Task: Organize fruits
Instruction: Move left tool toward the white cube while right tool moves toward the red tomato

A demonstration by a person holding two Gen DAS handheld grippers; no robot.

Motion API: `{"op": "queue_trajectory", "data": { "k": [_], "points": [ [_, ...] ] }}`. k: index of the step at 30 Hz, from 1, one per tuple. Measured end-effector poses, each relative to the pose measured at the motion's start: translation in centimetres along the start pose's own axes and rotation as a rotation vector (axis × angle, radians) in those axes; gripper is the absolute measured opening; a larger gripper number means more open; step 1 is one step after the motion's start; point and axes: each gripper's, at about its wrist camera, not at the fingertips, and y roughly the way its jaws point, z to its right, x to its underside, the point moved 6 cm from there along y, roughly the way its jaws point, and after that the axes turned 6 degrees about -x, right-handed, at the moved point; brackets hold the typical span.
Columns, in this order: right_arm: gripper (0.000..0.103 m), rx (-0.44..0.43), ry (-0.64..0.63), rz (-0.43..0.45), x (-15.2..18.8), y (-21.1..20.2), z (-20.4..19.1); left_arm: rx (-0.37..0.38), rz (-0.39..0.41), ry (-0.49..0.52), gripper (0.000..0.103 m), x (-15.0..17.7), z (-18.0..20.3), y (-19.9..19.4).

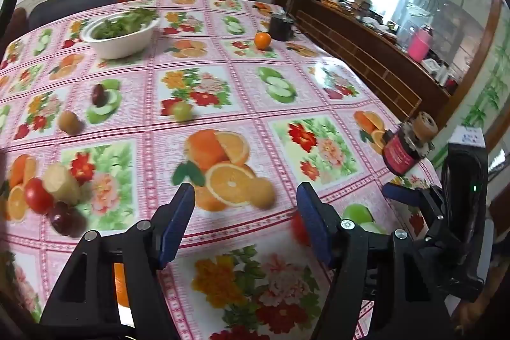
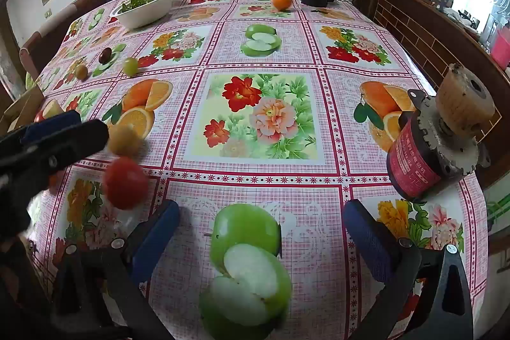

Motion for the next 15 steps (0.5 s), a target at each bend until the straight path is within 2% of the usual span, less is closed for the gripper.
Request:
{"op": "queue_trajectory", "data": {
  "k": [4, 10, 15],
  "points": [
    [0.103, 0.005, -0.003, -0.002, 0.0, 0.0, 0.0, -0.004, 0.067, -0.048, 0.065, 0.4, -1.1, -3.4],
    [0.103, 0.015, -0.009, -0.003, -0.2, 0.2, -0.3, -0.086, 0.048, -0.096, 0.065, 0.8, -5.5, -7.6],
    [0.102, 0.028, 0.010, 0.018, 0.4, -1.1, -0.6, -0.140, 0.006, -0.161, 0.065, 3.2, -8.2, -8.7]
  ]
}}
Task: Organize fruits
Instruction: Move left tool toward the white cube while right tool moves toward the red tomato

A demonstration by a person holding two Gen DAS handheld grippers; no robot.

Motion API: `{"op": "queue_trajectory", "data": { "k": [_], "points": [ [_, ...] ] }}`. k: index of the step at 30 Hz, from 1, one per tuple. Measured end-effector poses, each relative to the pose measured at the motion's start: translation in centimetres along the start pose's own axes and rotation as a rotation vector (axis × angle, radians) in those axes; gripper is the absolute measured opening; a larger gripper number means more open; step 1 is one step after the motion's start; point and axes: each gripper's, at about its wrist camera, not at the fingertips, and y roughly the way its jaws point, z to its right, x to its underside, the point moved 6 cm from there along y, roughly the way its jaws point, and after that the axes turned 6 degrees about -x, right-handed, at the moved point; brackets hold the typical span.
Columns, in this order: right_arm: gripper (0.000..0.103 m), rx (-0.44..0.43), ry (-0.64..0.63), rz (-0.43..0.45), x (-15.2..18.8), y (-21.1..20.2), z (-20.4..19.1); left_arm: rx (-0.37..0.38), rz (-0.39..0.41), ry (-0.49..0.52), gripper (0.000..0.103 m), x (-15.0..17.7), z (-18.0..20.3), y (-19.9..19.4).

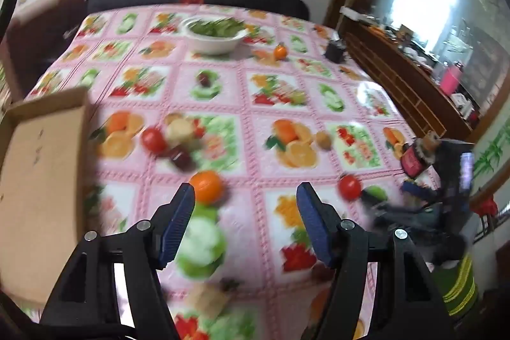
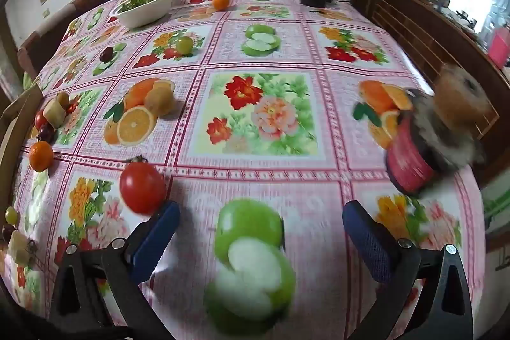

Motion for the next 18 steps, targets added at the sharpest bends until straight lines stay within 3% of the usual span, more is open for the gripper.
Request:
{"op": "queue_trajectory", "data": {
  "k": [2, 4, 9, 13, 16, 18],
  "points": [
    [0.103, -0.027, 0.044, 0.068, -0.1, -1.6, 0.3, -0.009, -0.016, -0.017, 0.065, 1.1, -0.8, -0.3],
    [0.103, -0.108, 0.131, 0.113, 0.2, -3.0, 0.2, -0.028, -0.025, -0.022, 0.065, 2.0, -1.4, -0.7],
    [0.102, -0.330, 0.144, 0.073, 0.5, -4.0, -3.3, -0.064, -0.038, -0.019, 0.066, 3.7, -2.4, -1.8],
    [0.102, -0.328, 0.067, 0.066, 1.0, -5.4, -6.5, -0.102, -0.042, -0.023, 0.066, 4.5, -3.2, -2.5],
    [0.102, -0.200, -0.048, 0.096, 1.1, -6.7, -8.0, -0.160, -0.026, -0.015, 0.066, 4.8, -3.6, -3.2],
    [0.102, -0.171, -0.105, 0.091, 1.1, -7.0, -8.7, -0.196, -0.017, -0.008, 0.066, 4.8, -3.8, -3.4]
  ]
}}
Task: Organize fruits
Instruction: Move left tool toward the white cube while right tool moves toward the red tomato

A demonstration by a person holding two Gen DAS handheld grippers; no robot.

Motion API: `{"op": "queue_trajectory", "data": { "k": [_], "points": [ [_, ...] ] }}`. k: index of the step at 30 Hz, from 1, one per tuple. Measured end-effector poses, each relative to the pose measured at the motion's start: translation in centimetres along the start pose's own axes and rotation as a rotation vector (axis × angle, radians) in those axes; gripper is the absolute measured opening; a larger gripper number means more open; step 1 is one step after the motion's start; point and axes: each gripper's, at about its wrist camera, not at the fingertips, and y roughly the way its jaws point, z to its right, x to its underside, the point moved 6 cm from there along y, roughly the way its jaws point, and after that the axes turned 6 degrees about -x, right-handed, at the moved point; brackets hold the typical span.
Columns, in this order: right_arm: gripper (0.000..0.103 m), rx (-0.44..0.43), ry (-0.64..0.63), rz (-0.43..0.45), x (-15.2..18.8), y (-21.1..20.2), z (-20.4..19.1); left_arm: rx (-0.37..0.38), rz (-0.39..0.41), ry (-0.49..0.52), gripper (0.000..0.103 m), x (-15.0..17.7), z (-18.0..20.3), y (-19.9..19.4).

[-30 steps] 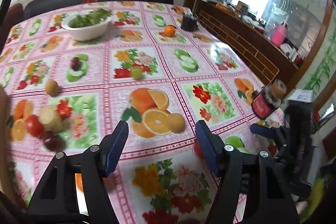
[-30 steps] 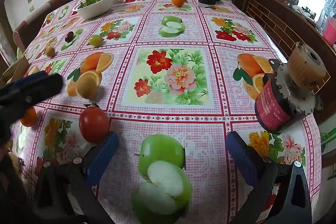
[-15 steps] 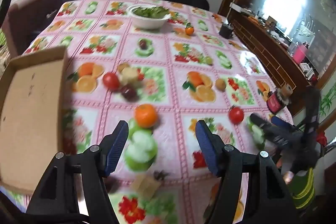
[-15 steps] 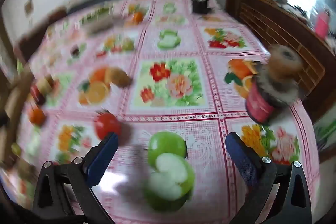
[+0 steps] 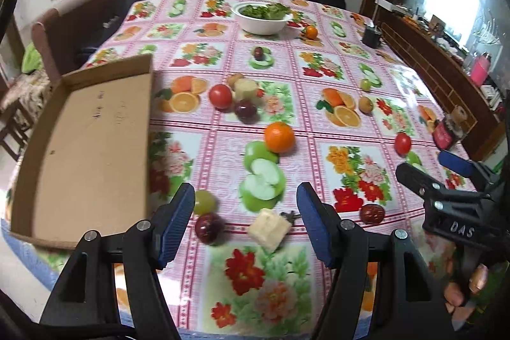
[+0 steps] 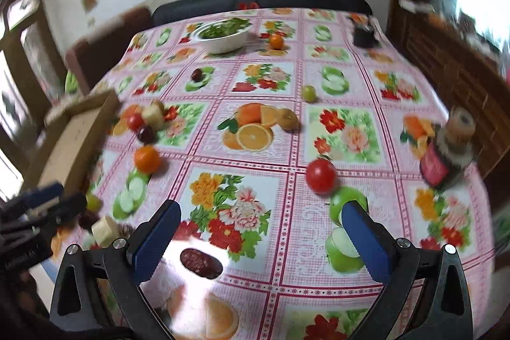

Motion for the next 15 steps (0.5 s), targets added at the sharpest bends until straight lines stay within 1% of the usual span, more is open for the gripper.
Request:
{"op": "queue_trajectory", "data": {
  "k": [2, 4, 7, 15],
  "points": [
    [0.102, 0.010, -0.021, -0.021, 0.3, -0.1, -0.8, -0.030, 0.013, 0.007, 0.066, 0.0, -0.2, -0.3],
    [0.102, -0.003, -0.026, -0.030, 0.4, 0.0, -1.3, -0.063, 0.026, 0.015, 0.066, 0.0, -0.4, -0.6],
    [0.102, -0.002, -0.020, -0.039, 0.5, 0.3, -1.3, -0.070, 0.030, 0.022, 0.066, 0.2, -0.6, -0.9],
    [0.102, 0.011, 0.000, -0.020, 0.4, -0.3, -1.0, -0.079, 0.028, 0.020, 0.066, 0.2, -0.6, -1.2]
  ]
}}
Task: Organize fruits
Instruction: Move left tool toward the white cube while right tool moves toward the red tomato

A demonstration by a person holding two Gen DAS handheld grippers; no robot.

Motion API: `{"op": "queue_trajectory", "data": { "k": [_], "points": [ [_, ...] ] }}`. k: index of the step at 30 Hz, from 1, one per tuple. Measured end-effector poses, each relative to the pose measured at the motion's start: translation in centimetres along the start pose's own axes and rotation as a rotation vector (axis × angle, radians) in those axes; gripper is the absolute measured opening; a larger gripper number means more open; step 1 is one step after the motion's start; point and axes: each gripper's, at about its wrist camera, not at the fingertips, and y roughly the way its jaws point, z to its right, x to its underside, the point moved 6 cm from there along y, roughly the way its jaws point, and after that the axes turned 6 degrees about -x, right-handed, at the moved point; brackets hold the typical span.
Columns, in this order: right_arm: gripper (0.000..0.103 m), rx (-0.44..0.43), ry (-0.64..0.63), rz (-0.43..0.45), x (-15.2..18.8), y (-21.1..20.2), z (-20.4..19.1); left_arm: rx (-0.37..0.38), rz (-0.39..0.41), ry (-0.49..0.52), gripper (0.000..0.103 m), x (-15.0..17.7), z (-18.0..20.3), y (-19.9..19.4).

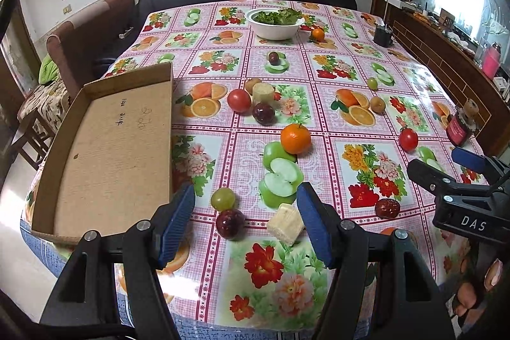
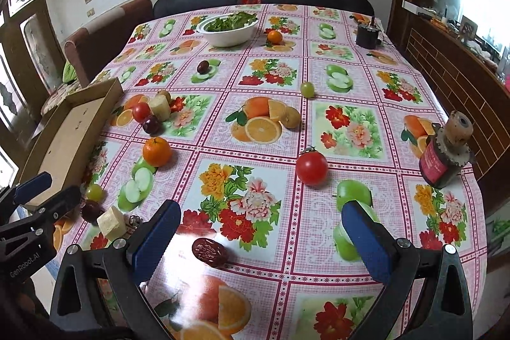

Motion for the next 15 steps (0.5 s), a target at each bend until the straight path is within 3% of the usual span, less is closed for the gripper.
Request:
{"op": "queue_trajectory", "data": {
  "k": [15],
  "points": [
    [0.102, 0.002, 0.026, -0.006, 0.72, -0.19, 0.84, 0.008, -0.022, 0.005, 0.066, 0.93, 0.21, 0.38]
  ]
}}
